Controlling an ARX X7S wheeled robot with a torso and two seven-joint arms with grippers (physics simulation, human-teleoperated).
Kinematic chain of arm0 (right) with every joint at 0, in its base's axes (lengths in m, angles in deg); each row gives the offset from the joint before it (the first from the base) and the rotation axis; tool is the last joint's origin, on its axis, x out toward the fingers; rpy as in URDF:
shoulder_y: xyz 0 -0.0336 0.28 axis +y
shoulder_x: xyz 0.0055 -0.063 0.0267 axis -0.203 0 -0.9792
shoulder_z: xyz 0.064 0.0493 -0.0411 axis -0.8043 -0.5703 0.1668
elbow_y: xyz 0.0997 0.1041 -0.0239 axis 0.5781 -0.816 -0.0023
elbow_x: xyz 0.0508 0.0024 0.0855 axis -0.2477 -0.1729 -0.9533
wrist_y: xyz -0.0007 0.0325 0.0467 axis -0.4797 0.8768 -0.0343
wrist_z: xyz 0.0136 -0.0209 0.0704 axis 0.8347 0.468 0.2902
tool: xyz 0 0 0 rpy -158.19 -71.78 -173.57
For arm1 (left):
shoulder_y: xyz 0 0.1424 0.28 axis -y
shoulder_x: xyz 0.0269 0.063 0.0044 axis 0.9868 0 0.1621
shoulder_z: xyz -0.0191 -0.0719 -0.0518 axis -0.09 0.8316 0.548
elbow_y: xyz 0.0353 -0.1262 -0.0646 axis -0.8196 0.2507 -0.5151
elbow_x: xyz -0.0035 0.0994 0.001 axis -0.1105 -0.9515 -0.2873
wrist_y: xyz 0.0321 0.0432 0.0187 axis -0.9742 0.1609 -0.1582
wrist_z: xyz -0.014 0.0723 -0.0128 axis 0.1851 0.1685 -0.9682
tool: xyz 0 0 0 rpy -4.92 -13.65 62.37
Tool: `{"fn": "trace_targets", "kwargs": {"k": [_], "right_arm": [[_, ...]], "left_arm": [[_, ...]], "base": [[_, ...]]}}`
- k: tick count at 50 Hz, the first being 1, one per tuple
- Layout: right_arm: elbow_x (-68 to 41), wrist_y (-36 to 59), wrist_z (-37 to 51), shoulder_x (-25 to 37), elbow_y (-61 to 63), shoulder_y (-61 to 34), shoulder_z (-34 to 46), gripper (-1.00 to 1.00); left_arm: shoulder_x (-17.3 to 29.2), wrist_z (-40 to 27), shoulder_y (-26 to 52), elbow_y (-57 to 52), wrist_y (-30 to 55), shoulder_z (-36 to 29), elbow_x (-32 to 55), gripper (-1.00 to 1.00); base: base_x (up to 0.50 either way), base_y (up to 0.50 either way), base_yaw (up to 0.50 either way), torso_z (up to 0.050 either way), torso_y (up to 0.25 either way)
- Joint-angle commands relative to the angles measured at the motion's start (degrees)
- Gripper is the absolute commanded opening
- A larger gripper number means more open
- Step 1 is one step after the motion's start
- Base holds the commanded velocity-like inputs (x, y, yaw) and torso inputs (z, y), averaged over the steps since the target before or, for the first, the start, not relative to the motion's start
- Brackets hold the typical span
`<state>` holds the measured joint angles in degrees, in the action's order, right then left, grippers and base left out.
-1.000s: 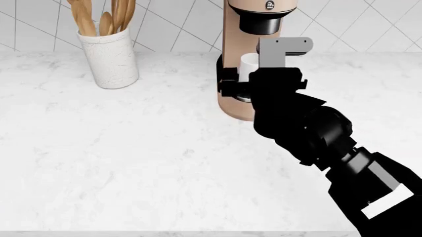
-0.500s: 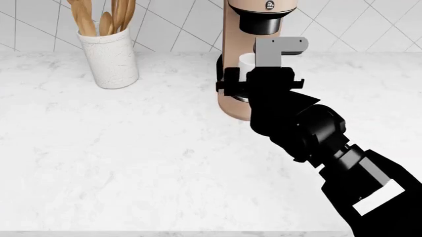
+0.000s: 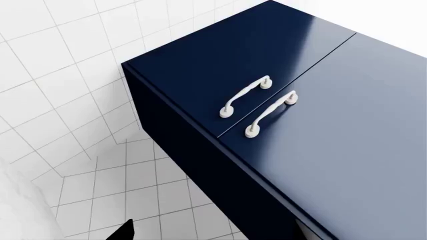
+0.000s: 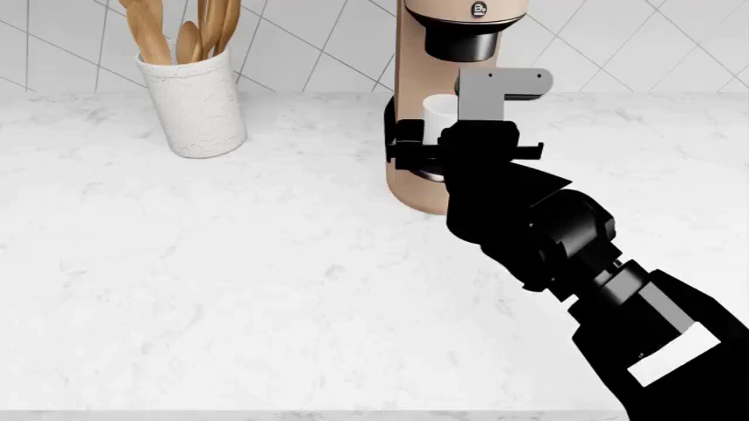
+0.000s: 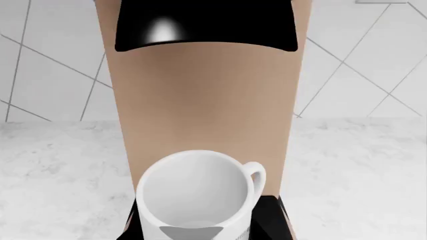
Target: Pick the mug from under the coffee machine dispenser and place it on the counter.
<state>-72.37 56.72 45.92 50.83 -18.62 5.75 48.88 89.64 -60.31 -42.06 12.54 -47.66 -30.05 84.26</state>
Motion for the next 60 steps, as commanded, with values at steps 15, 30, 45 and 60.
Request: {"fn": "trace_targets", "kwargs": {"k": [15, 30, 45, 60], "right_arm": [[0.1, 0.0, 2.2, 2.3, 7.0, -0.1, -0.5, -1.0], [0.4, 0.9, 1.5, 1.4, 8.3, -1.2, 0.4, -1.0], [0.0, 1.0, -0.2, -0.3, 10.3, -1.8, 0.9, -1.0], [-1.4, 1.3, -1.3, -1.4, 14.9, -2.2, 1.0, -1.0]], "left_arm": [[-0.3, 0.3, 0.2, 0.1, 0.3, -0.3, -0.2, 1.0], [-0.3, 0.1, 0.0, -0.1, 0.2, 0.2, 0.1, 1.0], [-0.1, -0.2, 0.1, -0.1, 0.3, 0.3, 0.0, 1.0], [-0.2, -0.1, 0.4, 0.1, 0.3, 0.2, 0.0, 1.0]], "base": [[0.0, 0.0, 0.0, 0.0, 0.0], [0.0, 0.0, 0.0, 0.0, 0.0], [0.0, 0.0, 0.0, 0.0, 0.0], [0.0, 0.0, 0.0, 0.0, 0.0]]}}
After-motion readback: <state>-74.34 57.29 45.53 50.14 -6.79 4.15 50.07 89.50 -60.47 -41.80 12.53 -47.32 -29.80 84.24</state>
